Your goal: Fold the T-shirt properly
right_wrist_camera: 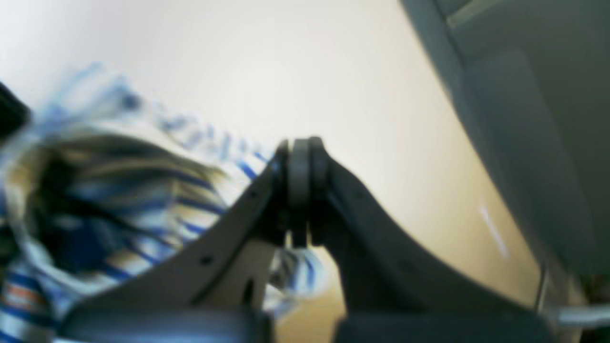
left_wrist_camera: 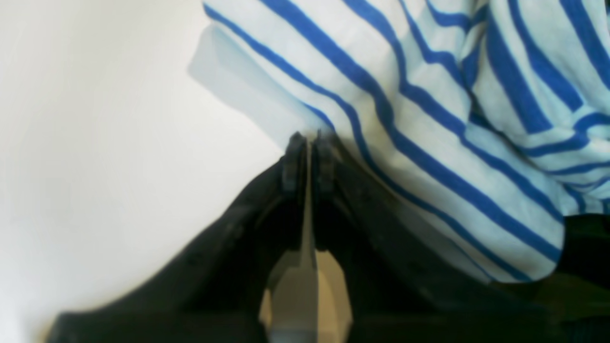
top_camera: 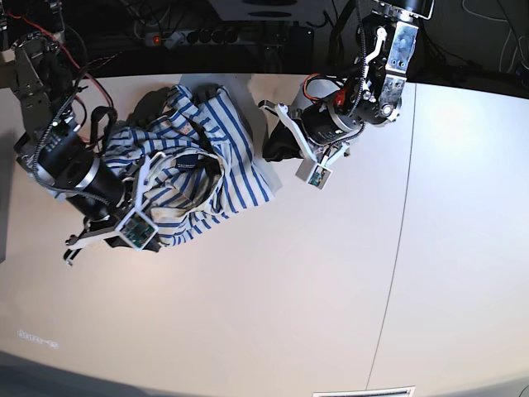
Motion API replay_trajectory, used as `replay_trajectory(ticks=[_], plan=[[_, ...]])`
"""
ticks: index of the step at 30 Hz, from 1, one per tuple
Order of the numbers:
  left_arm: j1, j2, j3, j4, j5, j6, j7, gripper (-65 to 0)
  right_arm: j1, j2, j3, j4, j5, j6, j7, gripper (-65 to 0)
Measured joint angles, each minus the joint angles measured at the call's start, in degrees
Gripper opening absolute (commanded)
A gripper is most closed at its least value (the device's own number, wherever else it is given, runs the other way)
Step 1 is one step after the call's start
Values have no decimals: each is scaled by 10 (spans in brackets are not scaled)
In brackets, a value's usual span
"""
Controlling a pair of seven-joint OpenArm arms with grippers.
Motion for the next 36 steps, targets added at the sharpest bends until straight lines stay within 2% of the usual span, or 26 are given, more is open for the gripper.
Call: replay_trajectory(ticks=[5,8,11,15,25,32,36], plan=[[19,-13,-2,3,-27,-13,-6,-579,-19,40,15,-48,54,-2,-26,-650],[31,-14,-2,3,-32,-21,-15,-579,-31,42,14,-61,108,0,-68,-650],[33,-14,-2,3,-41,-22,-14,-579,-47,41,13,-60,181,2,-73,-650],[33,-16,-2,3,-41,-23,-14,-579,-87,41,0,-60,227,4,-79,-650],[33,-16,-2,3,-42,-25,-17,-579,-146,-2,-71,-20,237,4,-94,-650],[33,-16,-2,3,-42,-25,-17,-579,-149,-10,-108,-14,236,4,-94,-650],[33,-16,-2,3,-42,-26,-17,-579,-148,-9,-96,-14,216,3,-83,-650]])
